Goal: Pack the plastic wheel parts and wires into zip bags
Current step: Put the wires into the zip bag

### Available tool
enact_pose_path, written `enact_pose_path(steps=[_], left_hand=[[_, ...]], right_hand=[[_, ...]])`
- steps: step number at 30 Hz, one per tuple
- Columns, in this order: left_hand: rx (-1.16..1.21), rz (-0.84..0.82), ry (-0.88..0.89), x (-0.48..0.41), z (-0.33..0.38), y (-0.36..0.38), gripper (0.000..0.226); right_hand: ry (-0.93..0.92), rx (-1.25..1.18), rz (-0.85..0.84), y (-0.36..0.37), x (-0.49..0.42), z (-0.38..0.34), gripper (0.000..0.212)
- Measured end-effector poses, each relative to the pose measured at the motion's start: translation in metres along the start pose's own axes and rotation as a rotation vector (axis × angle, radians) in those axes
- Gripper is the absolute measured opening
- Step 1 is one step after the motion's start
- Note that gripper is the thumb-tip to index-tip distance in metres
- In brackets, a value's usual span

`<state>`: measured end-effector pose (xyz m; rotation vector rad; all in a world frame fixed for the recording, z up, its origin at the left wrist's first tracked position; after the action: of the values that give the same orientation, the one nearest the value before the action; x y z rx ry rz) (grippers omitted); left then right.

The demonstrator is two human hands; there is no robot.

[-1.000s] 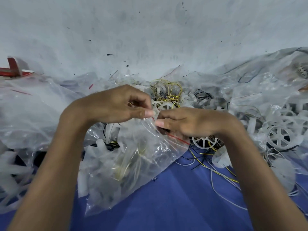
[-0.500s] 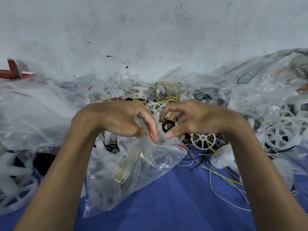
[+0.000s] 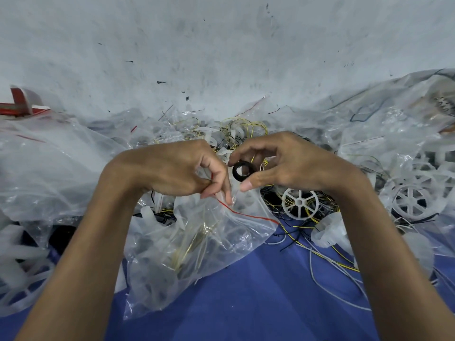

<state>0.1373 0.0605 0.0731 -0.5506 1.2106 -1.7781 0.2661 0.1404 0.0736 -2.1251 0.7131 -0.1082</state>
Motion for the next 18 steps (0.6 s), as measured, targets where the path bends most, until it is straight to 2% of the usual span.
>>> enact_pose_path(steps=[7, 13, 15, 18], left_hand=[[0.004, 0.037, -0.012, 0.004, -0.005, -0.004, 0.04], [0.059, 0.139, -0.028, 0.015, -0.008, -0.014, 0.041], [0.083, 0.187, -0.015, 0.018, -0.006, -0.016, 0.032], [0.079, 0.261, -0.024, 0.02, -0.009, -0.019, 0.028]], right_hand=[[0.039, -0.009, -0.138, 0.016, -0.004, -0.001, 0.041], [0.075, -0.152, -0.219, 0.016, -0.004, 0.006, 0.053], [0.084, -0.154, -0.211, 0.017, -0.005, 0.008, 0.051], [0.065, -0.135, -0.188, 0.018, -0.007, 0.004, 0.035]])
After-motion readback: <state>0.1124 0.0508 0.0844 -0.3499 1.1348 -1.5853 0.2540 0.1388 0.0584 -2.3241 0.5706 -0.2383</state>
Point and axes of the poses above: each hand's wrist, its own x-axis away from the middle knuckle, its own y-axis out of the palm, z = x × y, the point moved 4 cm from there along -x, towards the middle knuckle, and after that the axes turned 10 degrees about y, right-handed, at the moved point
